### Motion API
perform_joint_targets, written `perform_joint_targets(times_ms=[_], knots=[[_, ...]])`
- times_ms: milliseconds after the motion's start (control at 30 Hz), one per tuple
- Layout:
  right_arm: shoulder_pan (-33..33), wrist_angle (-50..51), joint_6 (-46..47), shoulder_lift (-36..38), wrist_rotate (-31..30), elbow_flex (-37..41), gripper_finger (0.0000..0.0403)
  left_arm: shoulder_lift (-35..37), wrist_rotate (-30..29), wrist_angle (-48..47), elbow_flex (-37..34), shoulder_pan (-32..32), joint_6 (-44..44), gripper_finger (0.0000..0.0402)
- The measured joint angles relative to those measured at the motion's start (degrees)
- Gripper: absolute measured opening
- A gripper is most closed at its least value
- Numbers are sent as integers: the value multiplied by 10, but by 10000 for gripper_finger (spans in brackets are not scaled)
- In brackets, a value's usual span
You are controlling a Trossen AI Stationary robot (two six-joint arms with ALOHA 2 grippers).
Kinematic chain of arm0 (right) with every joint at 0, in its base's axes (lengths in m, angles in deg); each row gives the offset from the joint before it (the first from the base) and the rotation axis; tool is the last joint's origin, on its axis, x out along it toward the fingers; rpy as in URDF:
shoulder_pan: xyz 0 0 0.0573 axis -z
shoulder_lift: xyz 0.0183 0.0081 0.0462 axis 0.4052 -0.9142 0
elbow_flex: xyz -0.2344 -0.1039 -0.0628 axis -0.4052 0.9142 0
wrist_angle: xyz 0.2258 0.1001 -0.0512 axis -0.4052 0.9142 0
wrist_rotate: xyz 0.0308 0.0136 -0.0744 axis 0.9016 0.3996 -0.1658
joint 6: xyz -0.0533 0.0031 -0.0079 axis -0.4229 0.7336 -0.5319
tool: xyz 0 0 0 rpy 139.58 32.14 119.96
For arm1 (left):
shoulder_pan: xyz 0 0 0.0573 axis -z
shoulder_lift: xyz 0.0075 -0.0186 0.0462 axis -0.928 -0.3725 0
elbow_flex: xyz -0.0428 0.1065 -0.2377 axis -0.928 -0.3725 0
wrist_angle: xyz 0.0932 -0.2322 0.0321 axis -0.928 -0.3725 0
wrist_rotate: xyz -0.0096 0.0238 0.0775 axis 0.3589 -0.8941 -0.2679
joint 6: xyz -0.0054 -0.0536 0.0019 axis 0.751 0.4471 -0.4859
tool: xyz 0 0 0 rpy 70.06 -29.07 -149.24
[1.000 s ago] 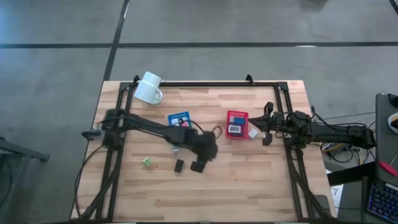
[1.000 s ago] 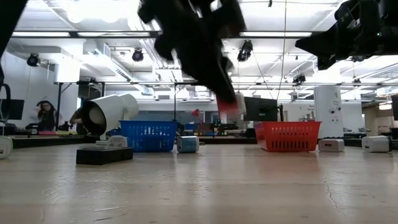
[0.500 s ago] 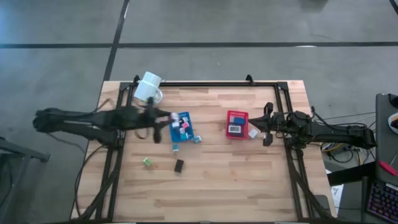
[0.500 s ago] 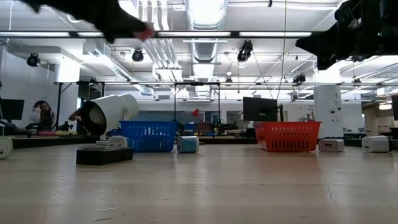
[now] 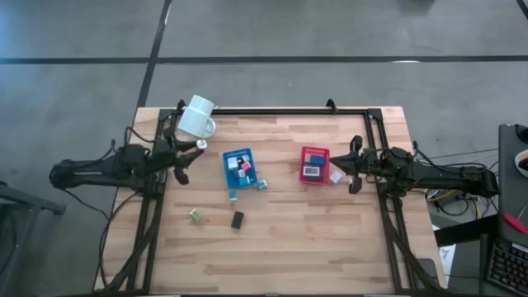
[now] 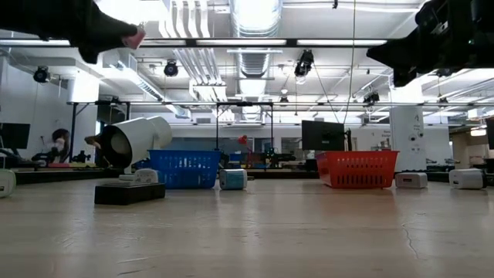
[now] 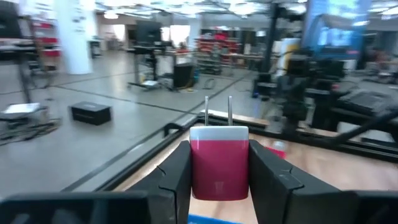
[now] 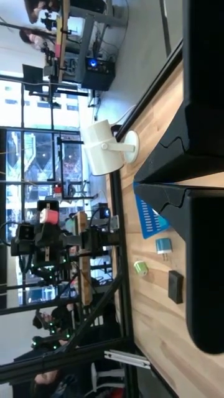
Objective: Pick & Place Office items
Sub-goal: Put the pink charger adapter into the blue bin
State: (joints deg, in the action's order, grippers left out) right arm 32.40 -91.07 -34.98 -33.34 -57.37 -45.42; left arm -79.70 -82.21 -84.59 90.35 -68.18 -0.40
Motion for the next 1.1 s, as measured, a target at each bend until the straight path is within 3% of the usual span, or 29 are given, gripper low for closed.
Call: perform_joint_targets(times_ms=[233, 333, 467, 733, 833, 967, 1100], knots=[[0, 0, -1, -13, 0, 0, 8, 12, -27, 3, -19, 0, 0, 120], [0, -11, -3, -13, 0, 0, 8, -26, -69, -34, 10, -4, 33, 120], [0, -41, -6, -19, 0, 0, 8, -159, -103, -122, 70, -14, 62, 120], [0, -49, -9, -40, -1, 0, 8, -496, -76, -117, 187, -28, 27, 120], [0, -49, -9, -43, -1, 0, 8, -604, -25, -117, 222, -48, 11, 120], [0, -46, -11, -43, -1, 0, 8, -702, -5, -124, 259, -73, 9, 120], [0, -45, -18, -43, 0, 0, 8, -752, 7, -127, 275, -87, 5, 120]])
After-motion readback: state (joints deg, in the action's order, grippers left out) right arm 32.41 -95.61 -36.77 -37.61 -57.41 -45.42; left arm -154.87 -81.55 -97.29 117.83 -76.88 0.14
